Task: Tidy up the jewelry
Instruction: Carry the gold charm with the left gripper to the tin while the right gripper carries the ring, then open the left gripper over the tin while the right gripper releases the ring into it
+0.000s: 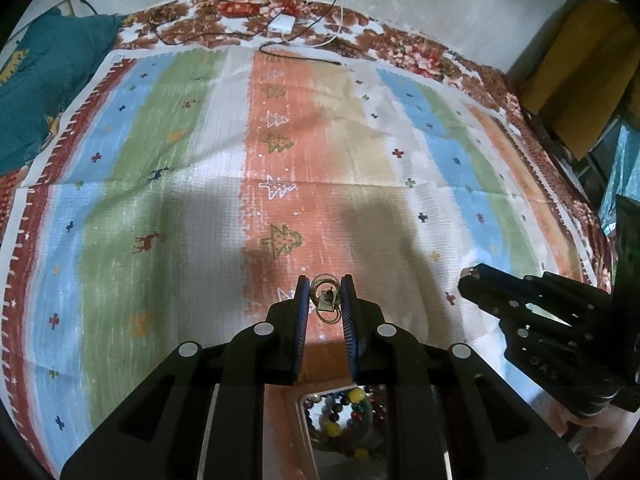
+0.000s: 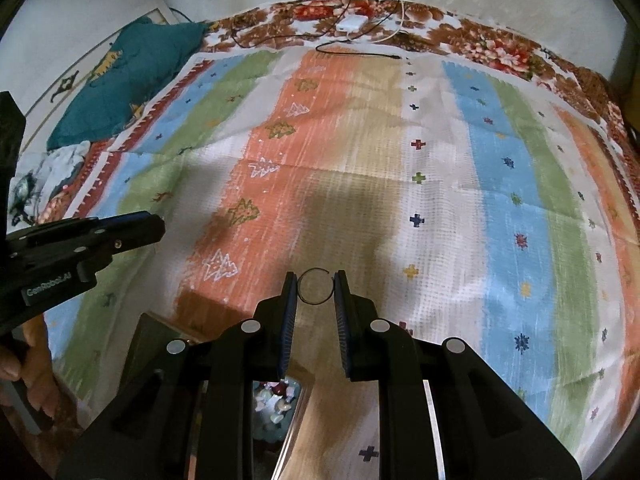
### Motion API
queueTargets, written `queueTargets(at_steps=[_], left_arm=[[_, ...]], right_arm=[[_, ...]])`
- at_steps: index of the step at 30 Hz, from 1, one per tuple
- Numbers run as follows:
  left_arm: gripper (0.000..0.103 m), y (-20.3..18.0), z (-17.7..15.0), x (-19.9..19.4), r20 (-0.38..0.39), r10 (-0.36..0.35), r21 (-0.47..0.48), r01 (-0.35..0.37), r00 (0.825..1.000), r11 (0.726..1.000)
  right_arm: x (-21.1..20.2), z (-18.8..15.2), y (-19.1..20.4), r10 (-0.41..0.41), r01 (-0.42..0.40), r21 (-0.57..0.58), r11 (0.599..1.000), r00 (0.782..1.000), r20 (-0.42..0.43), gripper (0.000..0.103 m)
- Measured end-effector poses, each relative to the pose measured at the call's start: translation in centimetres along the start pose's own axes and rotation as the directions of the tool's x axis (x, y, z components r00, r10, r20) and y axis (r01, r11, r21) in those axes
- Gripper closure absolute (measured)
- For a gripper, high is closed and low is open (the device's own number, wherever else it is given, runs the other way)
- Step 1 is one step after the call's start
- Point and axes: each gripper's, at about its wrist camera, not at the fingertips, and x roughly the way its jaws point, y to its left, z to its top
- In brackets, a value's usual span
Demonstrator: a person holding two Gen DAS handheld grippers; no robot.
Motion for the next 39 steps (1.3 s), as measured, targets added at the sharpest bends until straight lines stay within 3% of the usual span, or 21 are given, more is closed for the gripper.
queueTargets(at_steps=[21,39], left_arm=[[0.088,-1.6,-3.2,-4.7,0.086,-0.032,0.036,0.029,0.996,0.999],[0.088,-2.6,-5.9,-6.3,0.104,-0.047,0.048,0.043,0.993,0.998]], right_arm=[[-4.4,-2.8,2.2,0.055,-0.052,-0.038,0.998,0.995,0.077,0.084],[-5.7,-5.4,3.8,0.104,-0.099,-0.073,0.992,0.993,0.063,0.084]])
